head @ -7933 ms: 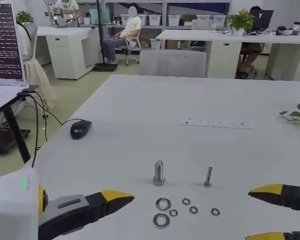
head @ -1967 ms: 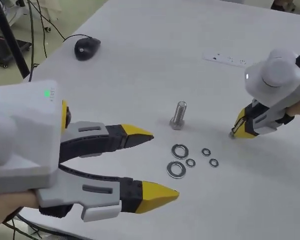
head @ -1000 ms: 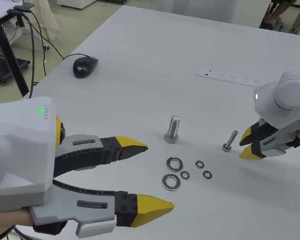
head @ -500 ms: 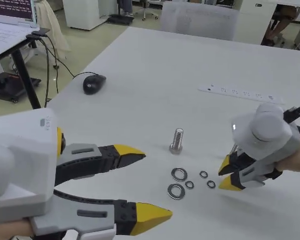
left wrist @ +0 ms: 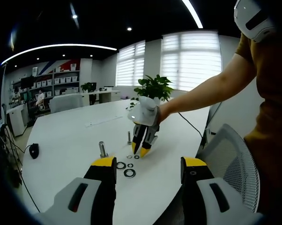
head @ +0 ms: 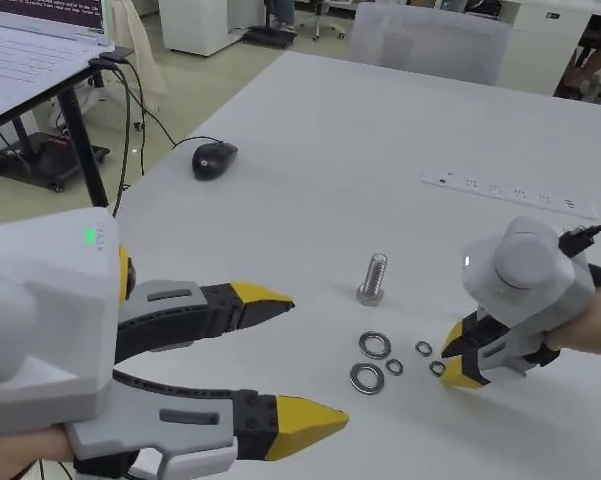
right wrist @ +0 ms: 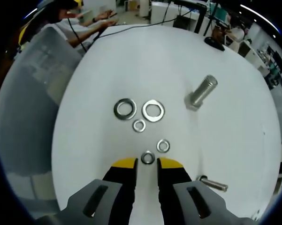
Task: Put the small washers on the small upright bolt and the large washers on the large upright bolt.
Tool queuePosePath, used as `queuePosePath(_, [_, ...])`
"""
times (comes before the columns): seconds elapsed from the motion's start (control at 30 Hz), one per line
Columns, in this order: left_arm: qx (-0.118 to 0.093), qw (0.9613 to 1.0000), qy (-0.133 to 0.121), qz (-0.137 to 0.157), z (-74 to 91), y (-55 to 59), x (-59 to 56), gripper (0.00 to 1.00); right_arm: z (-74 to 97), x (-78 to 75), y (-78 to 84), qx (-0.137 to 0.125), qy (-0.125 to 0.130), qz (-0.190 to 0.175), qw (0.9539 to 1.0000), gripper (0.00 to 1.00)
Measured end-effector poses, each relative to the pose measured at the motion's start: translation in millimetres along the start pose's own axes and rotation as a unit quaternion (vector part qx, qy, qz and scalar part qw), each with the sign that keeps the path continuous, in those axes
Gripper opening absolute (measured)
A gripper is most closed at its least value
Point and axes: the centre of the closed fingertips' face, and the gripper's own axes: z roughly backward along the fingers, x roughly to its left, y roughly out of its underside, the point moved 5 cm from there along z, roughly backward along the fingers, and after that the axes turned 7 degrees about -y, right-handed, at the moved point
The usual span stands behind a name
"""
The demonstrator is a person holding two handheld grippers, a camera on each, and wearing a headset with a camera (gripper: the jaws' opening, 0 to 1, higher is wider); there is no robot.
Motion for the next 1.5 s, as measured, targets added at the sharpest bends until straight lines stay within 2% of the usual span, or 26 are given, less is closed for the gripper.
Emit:
queuePosePath(0.17, [0.000, 1.0000, -0.002, 0.002, 0.7, 0.9, 2.2, 0.54, -4.4, 3.0, -0.4, 0.013, -0.007, 0.008, 0.9999, 0.17])
queuePosePath(0.6, [-0.002, 1.0000, 0.002, 0.003, -2.3, 1.1, 2.6, 0.54, -5.0, 4.0, -1.9, 0.016, -0.020, -0.002, 0.9997, 0.17])
queuePosePath(0.8, [-0.002, 1.0000, 0.004, 0.001, -4.2, 1.6, 1.8, 0.54, -5.3, 4.0, -2.2, 0.012, -0.016, -0.015, 0.9997, 0.16])
queuePosePath(1.2, [0.000, 1.0000, 0.005, 0.002, -5.3, 2.2, 0.0, 0.54, -4.7, 5.9, -3.7, 0.024, -0.004, -0.027, 0.9993, 0.13])
queuePosePath(1.5, [0.003, 1.0000, 0.004, -0.001, -4.4, 1.9, 0.3, 0.54, -1.9, 6.0, -3.4, 0.021, -0.002, -0.020, 0.9996, 0.12])
